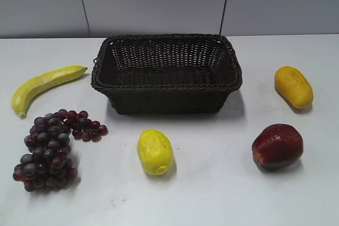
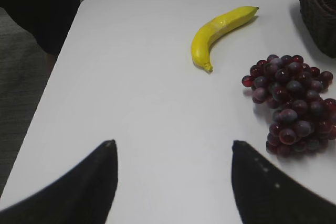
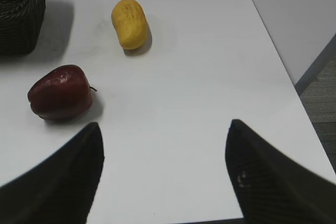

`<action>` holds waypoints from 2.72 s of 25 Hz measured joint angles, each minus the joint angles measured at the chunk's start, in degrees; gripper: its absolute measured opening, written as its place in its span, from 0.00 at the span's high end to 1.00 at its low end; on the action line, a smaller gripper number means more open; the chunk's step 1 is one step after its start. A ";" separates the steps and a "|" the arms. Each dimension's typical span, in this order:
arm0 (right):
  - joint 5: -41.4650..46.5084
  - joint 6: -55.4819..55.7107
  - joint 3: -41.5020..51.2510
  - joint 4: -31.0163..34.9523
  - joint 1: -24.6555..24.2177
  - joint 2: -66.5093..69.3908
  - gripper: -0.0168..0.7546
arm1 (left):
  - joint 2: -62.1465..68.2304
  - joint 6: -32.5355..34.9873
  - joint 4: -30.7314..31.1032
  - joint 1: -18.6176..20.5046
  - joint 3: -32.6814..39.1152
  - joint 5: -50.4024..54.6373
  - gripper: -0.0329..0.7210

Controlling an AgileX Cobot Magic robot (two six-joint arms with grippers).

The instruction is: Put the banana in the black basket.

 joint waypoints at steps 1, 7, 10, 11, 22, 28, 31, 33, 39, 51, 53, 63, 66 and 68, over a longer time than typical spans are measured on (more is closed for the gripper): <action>0.00 0.00 0.00 0.00 0.00 0.00 0.26 | 0.00 0.00 0.00 0.00 0.00 0.00 0.29; 0.00 0.00 0.00 0.00 0.00 0.00 0.26 | 0.00 0.00 0.00 0.00 0.00 0.00 0.29; 0.00 0.00 0.00 0.00 0.00 0.00 0.26 | 0.00 0.00 0.00 0.00 0.00 0.00 0.29; 0.00 0.00 0.00 0.00 0.00 0.00 0.26 | 0.00 0.00 0.00 0.00 0.00 0.00 0.29; 0.00 0.00 0.00 0.00 0.00 0.00 0.26 | 0.00 0.00 0.00 0.00 0.00 -0.04 0.29; 0.00 0.00 0.00 0.00 0.00 0.00 0.26 | 0.00 0.00 0.00 0.00 0.00 -0.10 0.29; 0.00 0.00 0.00 0.00 0.00 0.00 0.26 | 0.00 0.00 0.42 0.00 0.00 -0.10 0.29; 0.00 0.00 0.00 0.00 0.00 0.00 0.26 | 0.00 0.00 0.72 0.00 0.00 -0.15 0.29; 0.00 0.00 0.00 0.00 0.00 0.00 0.26 | 0.00 0.00 1.28 0.00 -0.60 -1.39 0.29; 0.00 0.00 0.00 0.00 0.00 0.00 0.26 | 5.95 0.00 6.93 0.00 -2.88 -21.98 0.29; 0.00 0.00 0.00 0.00 0.00 0.00 0.26 | 8.56 0.00 7.04 0.00 -2.88 -25.37 0.29; 0.00 0.00 0.00 0.00 0.00 0.00 0.26 | 25.72 0.00 7.64 0.00 -5.43 -36.71 0.29; 0.00 0.00 0.00 0.00 0.00 0.00 0.26 | 31.99 0.24 7.70 0.00 -7.62 -36.83 0.22; 0.00 0.00 0.00 0.00 0.00 0.00 0.26 | 37.55 0.29 7.70 0.00 -9.89 -35.41 0.15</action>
